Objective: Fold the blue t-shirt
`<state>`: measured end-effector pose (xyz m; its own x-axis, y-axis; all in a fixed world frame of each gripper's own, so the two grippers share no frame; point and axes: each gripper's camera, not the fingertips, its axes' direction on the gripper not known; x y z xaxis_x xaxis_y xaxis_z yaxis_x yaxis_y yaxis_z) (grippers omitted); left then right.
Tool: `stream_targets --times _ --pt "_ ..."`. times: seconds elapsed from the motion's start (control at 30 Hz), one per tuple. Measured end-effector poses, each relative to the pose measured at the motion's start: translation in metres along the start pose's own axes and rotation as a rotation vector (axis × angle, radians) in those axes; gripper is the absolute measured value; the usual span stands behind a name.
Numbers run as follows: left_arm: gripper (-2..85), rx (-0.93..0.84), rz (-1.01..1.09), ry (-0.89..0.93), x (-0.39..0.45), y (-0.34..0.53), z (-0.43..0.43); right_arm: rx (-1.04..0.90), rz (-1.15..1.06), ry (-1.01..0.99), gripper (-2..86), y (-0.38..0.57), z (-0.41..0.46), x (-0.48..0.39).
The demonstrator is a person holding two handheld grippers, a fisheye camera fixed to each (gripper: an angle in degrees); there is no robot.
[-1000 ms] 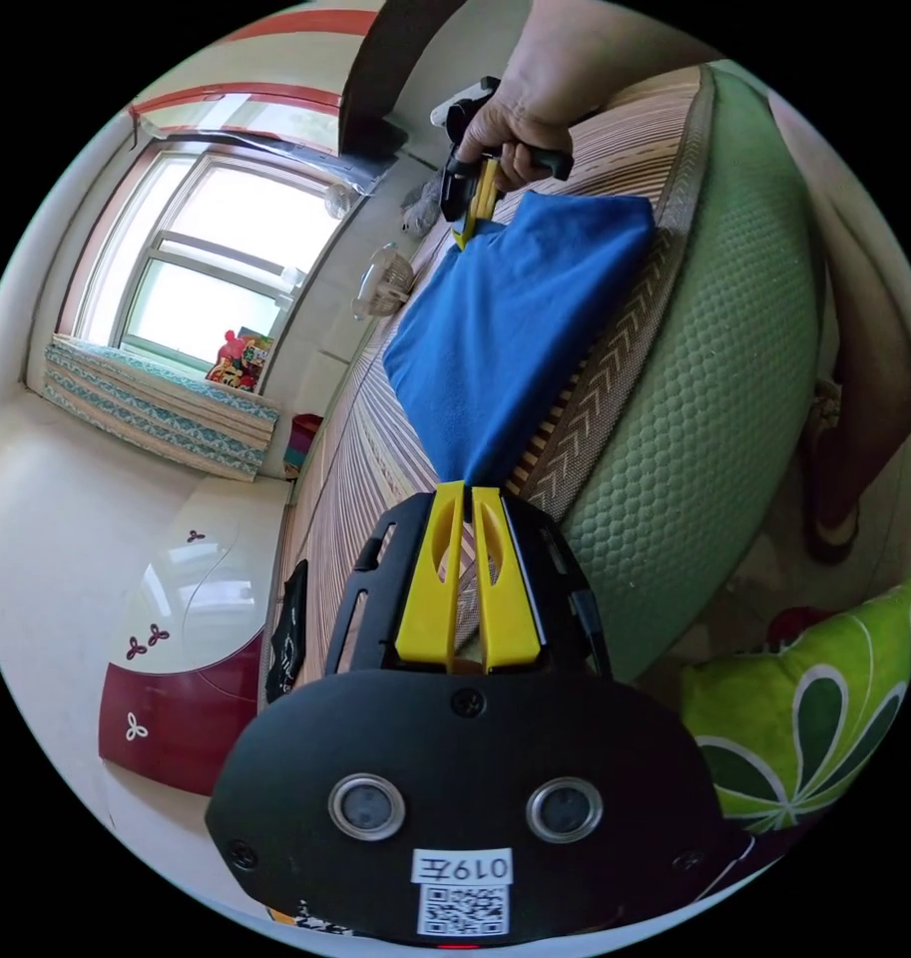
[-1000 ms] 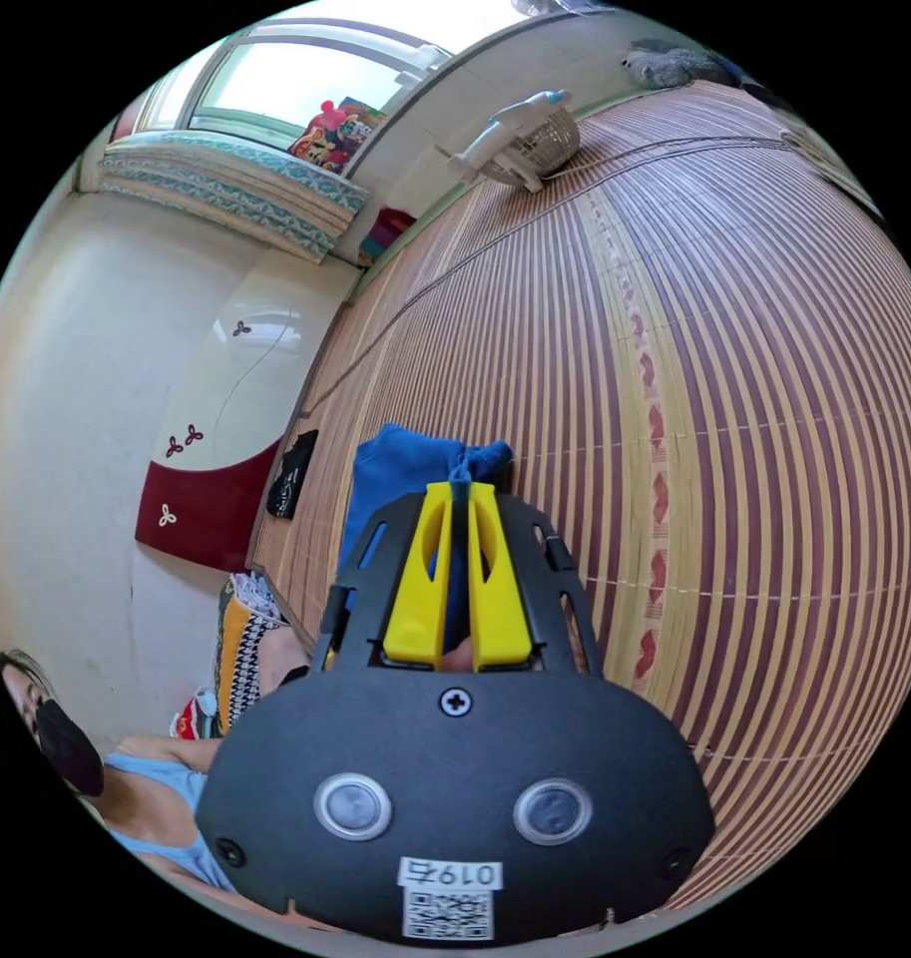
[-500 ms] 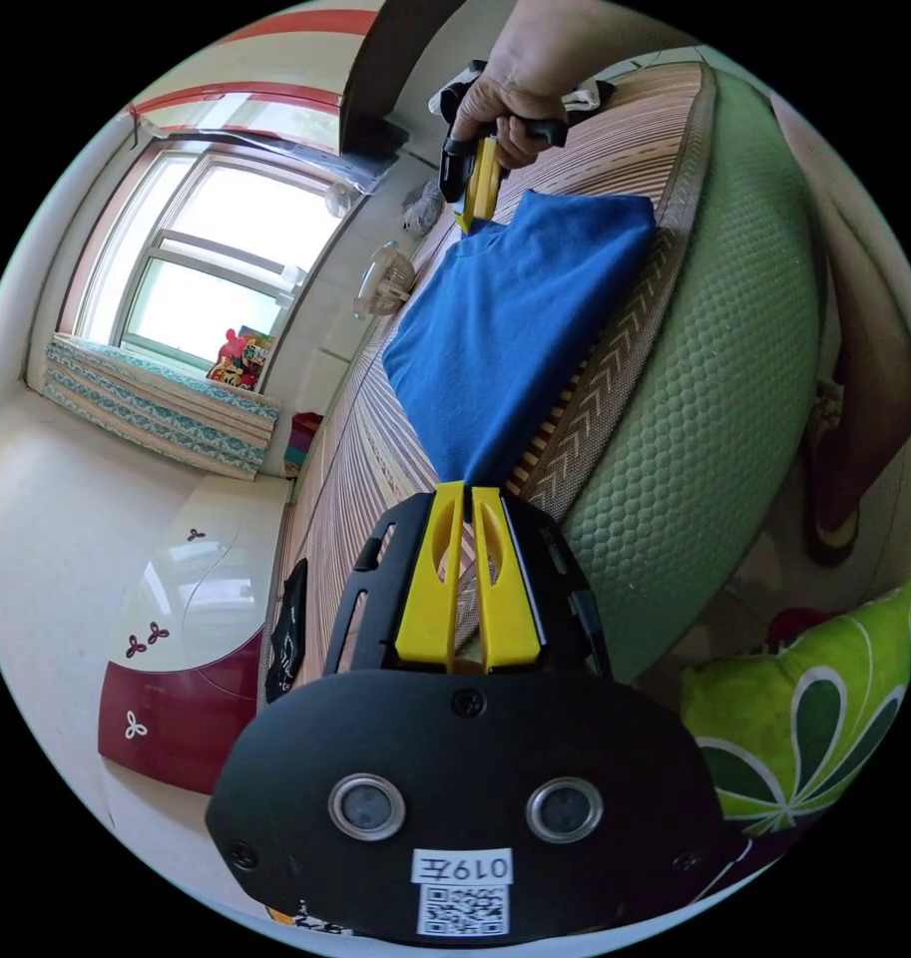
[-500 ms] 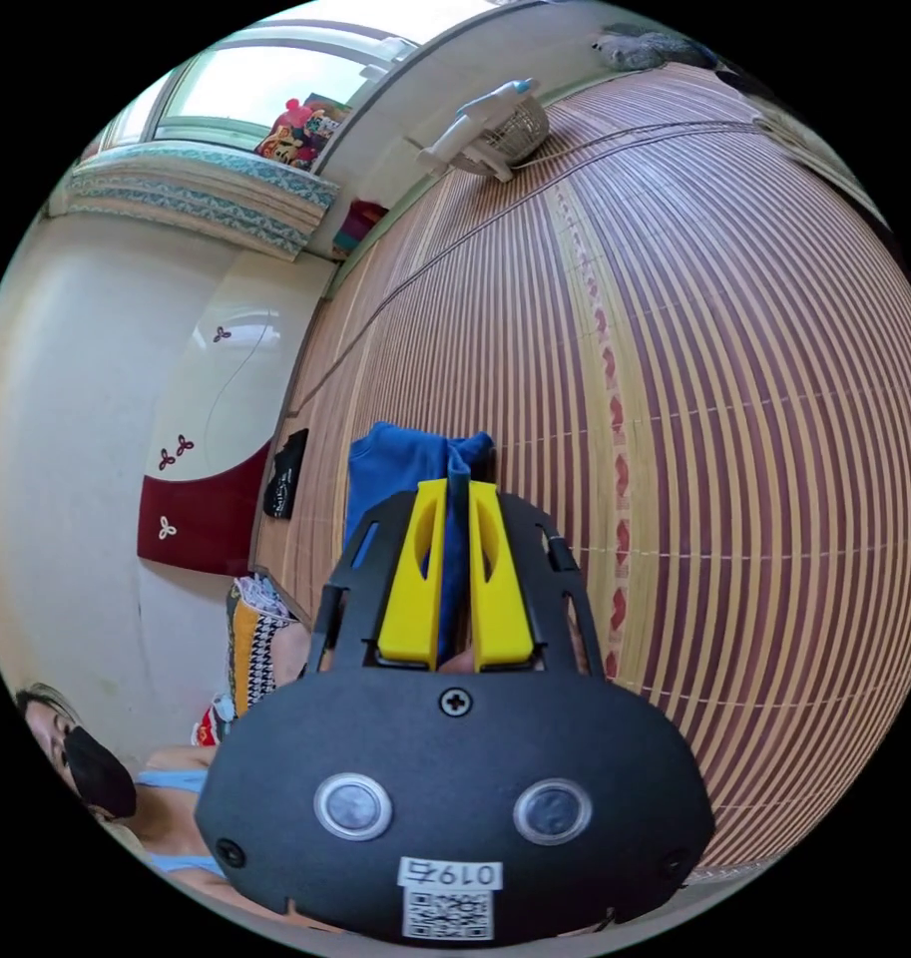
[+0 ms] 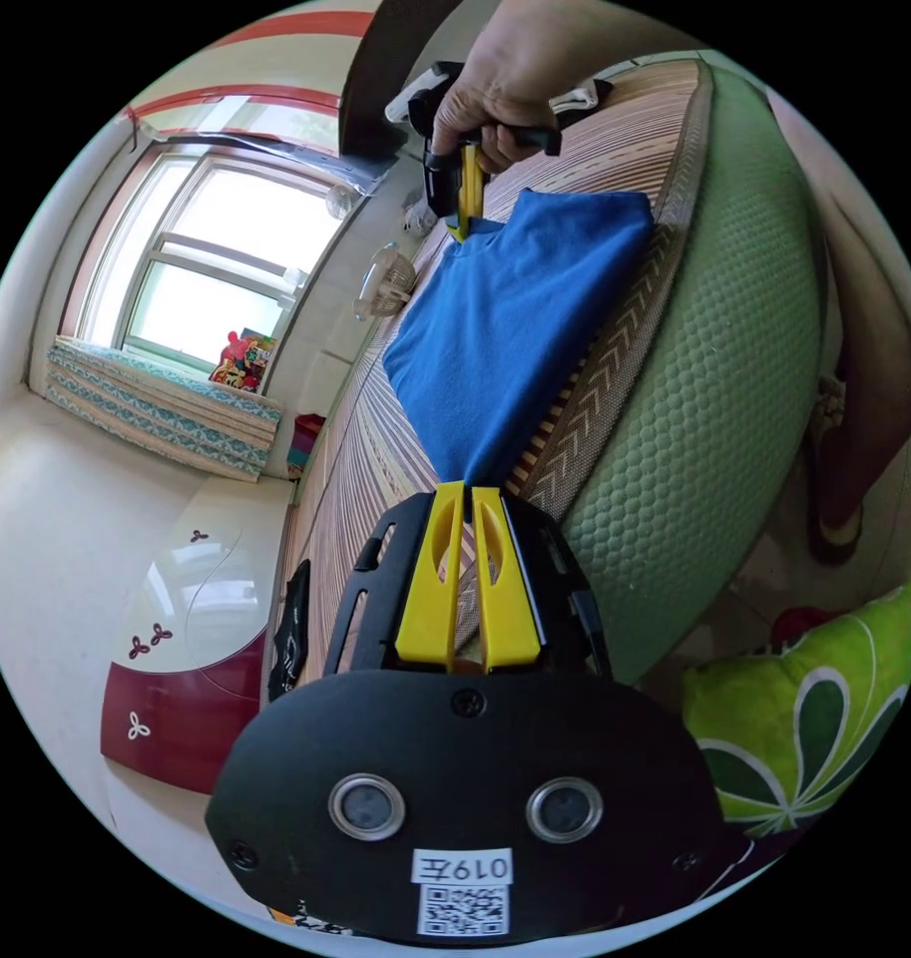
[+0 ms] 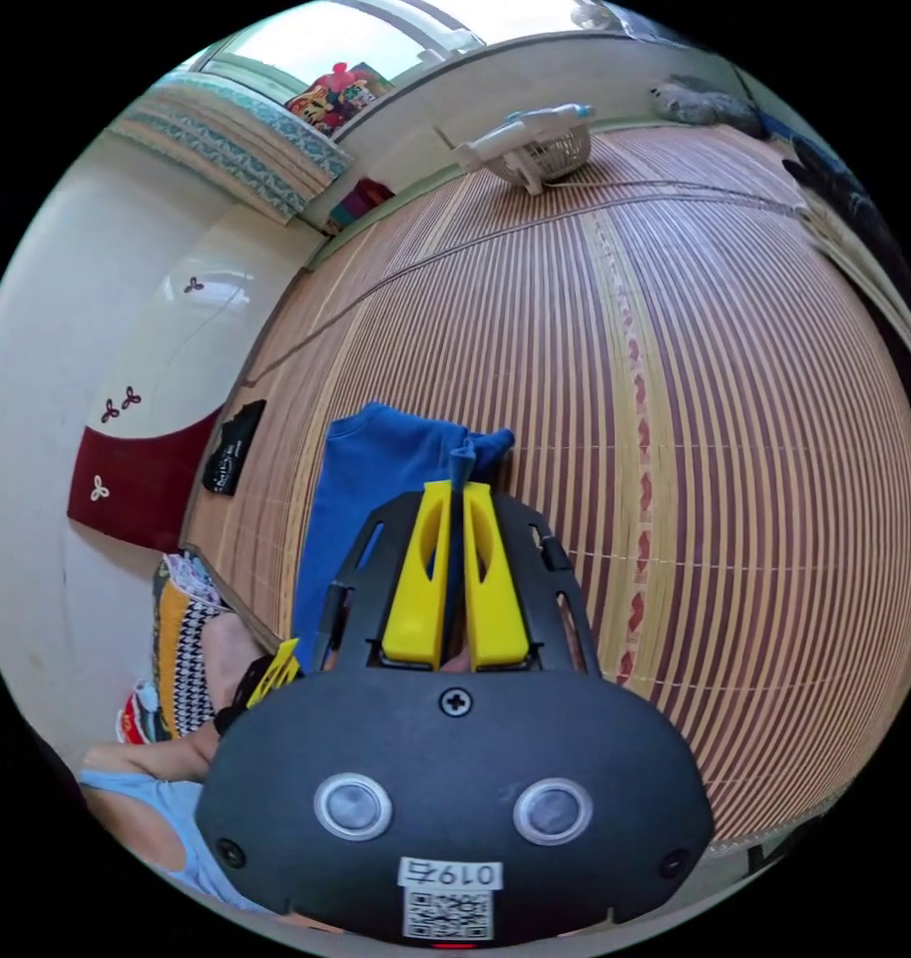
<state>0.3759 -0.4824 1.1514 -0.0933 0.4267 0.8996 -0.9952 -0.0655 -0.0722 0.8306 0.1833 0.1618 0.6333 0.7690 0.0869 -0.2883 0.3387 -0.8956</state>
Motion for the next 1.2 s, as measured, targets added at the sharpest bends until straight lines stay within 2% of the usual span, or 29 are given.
stream_targets --times 0.4,0.57,0.7,0.9,1.13,1.2 --pt "1.3 0.0 0.002 -0.007 0.003 -0.003 0.004 0.071 -0.087 0.174 -0.8 0.043 0.035 -0.07" --pt "1.3 0.002 0.013 -0.027 0.007 -0.004 0.007 0.121 -0.158 0.433 -0.8 0.076 0.061 -0.105" --pt "1.4 0.001 0.007 -0.024 0.007 -0.004 0.008 0.181 -0.195 0.524 -0.8 0.099 0.076 -0.122" --pt "1.4 0.001 0.008 -0.029 0.009 -0.005 0.011 0.203 -0.129 0.365 0.0 0.107 0.079 -0.108" --pt "1.2 0.0 0.008 -0.031 0.011 -0.005 0.015 0.187 0.076 -0.022 7.7 0.097 0.068 -0.046" --pt "1.3 0.001 0.007 -0.03 0.011 -0.005 0.016 0.164 0.089 -0.022 7.9 0.095 0.071 -0.038"
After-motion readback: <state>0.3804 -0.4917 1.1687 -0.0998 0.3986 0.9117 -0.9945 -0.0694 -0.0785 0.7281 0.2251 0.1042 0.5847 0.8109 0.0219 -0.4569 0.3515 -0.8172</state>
